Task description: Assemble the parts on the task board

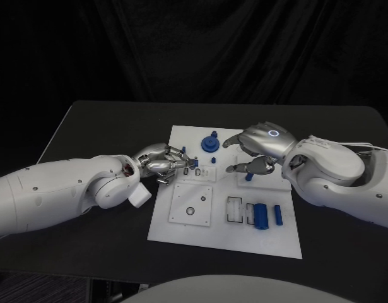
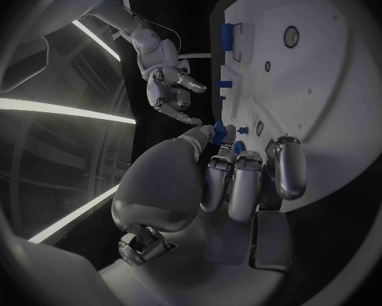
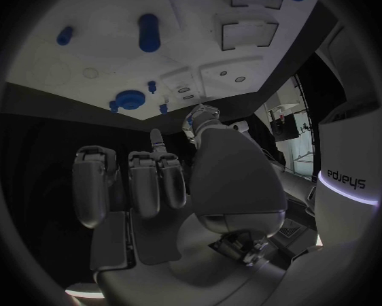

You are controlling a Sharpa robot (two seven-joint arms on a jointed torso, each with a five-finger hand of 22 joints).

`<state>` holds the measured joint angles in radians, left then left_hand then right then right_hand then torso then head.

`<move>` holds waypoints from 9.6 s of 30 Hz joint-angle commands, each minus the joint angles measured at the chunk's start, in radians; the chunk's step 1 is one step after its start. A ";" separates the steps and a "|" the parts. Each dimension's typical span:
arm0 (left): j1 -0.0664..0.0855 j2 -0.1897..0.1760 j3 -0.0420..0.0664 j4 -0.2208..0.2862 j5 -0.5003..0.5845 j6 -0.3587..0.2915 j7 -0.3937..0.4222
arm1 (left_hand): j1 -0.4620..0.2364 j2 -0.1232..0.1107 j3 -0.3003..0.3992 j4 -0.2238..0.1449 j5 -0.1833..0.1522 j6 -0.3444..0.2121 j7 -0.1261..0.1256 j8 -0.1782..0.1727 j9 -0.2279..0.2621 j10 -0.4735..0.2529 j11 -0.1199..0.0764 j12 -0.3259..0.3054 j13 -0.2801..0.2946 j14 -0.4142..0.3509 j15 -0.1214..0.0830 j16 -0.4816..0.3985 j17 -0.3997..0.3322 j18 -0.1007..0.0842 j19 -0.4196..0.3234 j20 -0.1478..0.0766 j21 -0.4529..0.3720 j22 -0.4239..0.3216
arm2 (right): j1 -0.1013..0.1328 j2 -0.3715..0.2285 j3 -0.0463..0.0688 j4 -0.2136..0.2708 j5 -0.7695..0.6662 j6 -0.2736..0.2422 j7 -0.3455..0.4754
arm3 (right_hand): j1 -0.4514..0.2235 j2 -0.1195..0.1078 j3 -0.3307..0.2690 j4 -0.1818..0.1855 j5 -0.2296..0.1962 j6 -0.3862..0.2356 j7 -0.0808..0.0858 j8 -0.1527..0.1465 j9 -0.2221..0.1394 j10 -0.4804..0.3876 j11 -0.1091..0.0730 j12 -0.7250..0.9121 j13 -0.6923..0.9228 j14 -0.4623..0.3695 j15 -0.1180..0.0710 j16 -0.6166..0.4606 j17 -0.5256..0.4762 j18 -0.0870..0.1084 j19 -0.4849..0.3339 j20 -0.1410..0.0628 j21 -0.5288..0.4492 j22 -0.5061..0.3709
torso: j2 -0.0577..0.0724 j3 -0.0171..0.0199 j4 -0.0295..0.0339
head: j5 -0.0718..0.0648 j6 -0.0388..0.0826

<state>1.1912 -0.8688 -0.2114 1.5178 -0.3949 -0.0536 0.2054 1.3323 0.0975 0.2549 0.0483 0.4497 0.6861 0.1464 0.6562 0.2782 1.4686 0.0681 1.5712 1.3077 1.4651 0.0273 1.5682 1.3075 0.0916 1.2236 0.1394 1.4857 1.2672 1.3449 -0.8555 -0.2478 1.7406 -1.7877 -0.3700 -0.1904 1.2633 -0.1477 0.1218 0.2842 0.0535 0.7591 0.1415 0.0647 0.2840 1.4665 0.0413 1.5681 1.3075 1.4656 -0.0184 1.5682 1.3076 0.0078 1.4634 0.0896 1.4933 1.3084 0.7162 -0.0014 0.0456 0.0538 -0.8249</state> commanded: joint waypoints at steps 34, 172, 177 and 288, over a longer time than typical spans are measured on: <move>0.215 0.135 0.001 -0.011 -0.293 0.122 -0.843 | -0.035 -0.072 0.163 -0.006 0.010 0.110 -0.040 -0.074 0.155 0.102 -0.036 0.000 0.263 0.106 -0.044 0.003 0.263 -0.023 0.088 -0.041 -0.003 0.024 | -0.051 -0.205 0.000 -0.033 0.110 -0.482 0.093 | 0.074 0.108 0.069 0.006 0.225 0.126 -0.020 0.043 -0.013 0.104 -0.012 0.003 0.263 0.105 -0.012 0.003 0.263 0.043 -0.009 -0.008 -0.116 0.189 | -0.083 0.0618 -0.0282 | 0.057 -0.048; 0.076 0.237 0.001 -0.125 -0.293 -0.028 -0.802 | -0.176 -0.077 0.095 0.095 -0.250 0.158 -0.059 -0.172 0.224 0.102 -0.052 0.000 0.263 0.106 -0.061 0.003 0.263 -0.016 0.102 -0.060 -0.062 -0.005 | -0.070 -0.229 0.000 -0.008 0.256 -0.387 0.081 | 0.097 0.109 0.086 0.000 0.240 0.185 -0.017 0.053 -0.019 0.104 0.003 0.003 0.263 0.105 -0.001 0.003 0.263 0.054 -0.026 -0.001 -0.170 0.172 | -0.081 0.0740 -0.0370 | 0.066 -0.048; 0.076 0.237 0.001 -0.126 -0.293 -0.022 -0.805 | -0.166 -0.072 0.090 0.090 -0.243 0.155 -0.061 -0.170 0.229 0.102 -0.053 0.000 0.263 0.106 -0.063 0.003 0.263 -0.016 0.101 -0.061 -0.064 -0.005 | -0.070 -0.228 0.000 -0.009 0.257 -0.382 0.078 | 0.097 0.108 0.086 0.000 0.239 0.185 -0.017 0.053 -0.019 0.103 0.003 0.001 0.262 0.105 -0.001 0.003 0.263 0.054 -0.026 -0.001 -0.171 0.172 | -0.081 0.0743 -0.0375 | 0.067 -0.048; 0.043 0.187 0.001 -0.062 -0.431 -0.138 -0.660 | -0.100 -0.064 0.148 0.006 -0.176 0.121 -0.077 -0.073 0.365 0.102 -0.069 0.000 0.263 0.106 -0.078 0.003 0.263 -0.017 0.113 -0.076 -0.079 0.016 | -0.078 -0.226 0.000 -0.011 0.312 -0.307 0.034 | 0.168 0.101 0.123 -0.045 0.329 0.189 -0.016 0.039 -0.028 0.085 0.003 -0.018 0.235 0.105 -0.003 0.003 0.263 0.064 -0.045 -0.002 -0.224 0.157 | -0.080 0.0742 -0.0369 | 0.055 -0.048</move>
<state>1.2366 -0.6828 -0.2113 1.4522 -0.8257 -0.1981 -0.4732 1.2290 0.0222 0.3692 0.0825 0.2672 0.8009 0.0856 0.5806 0.5942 1.4635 0.0061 1.5712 1.3077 1.4669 -0.0410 1.5681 1.3074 0.0763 1.3371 0.0678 1.4112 1.2844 1.2692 -1.0813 -0.2486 1.7290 -1.4729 -0.6836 -0.1349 1.4188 -0.0472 0.2444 0.2440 0.3780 0.9400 0.1255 0.1092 0.2572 1.4630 0.0376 1.5537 1.3079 1.4665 -0.0249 1.5682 1.3073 0.0626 1.4240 0.0859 1.2760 1.3083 0.6362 0.0727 0.0087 0.1099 -0.8728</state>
